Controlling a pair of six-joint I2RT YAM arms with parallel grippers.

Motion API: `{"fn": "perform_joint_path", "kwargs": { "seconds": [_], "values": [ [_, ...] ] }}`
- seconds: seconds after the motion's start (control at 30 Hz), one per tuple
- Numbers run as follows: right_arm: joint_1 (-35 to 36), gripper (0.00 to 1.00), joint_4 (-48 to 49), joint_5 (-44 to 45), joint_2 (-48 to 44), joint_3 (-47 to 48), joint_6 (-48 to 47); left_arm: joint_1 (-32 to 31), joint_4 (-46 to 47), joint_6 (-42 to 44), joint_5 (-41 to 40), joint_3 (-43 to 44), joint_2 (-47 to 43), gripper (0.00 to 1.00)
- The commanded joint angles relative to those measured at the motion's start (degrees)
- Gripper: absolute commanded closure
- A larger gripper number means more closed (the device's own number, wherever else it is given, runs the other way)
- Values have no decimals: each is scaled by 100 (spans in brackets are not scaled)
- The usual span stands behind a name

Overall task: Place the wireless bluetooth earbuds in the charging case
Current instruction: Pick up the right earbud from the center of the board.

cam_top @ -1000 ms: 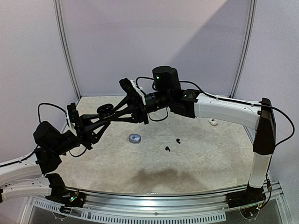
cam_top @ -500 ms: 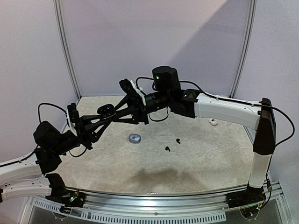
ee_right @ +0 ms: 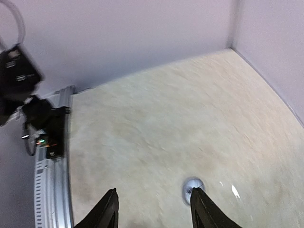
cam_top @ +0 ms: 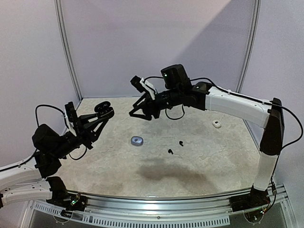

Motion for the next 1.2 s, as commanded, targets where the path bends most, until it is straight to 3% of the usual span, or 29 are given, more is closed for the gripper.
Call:
{"fn": "perform_joint_path", "kwargs": {
  "seconds": [0.0, 0.1, 0.3, 0.43, 1.17],
  "values": [
    [-158, 50, -3200, 2956, 552, 938, 825, -82, -52, -10, -250, -194, -60, 100],
    [-154, 51, -4122, 3158, 1298, 1405, 1236, -82, -61, -1, -233, -223, -67, 100],
    [-158, 46, -4779, 3165, 2122, 1778, 1775, -83, -87, 11, -168, -272, -104, 100],
    [-155, 49, -5193, 3159, 2667, 2185, 1986, -82, -106, 45, -113, -282, -109, 100],
    [-146, 62, -5416, 3256, 3082, 1863, 2476, -82, -131, 95, -8, -329, -148, 100]
  ]
}}
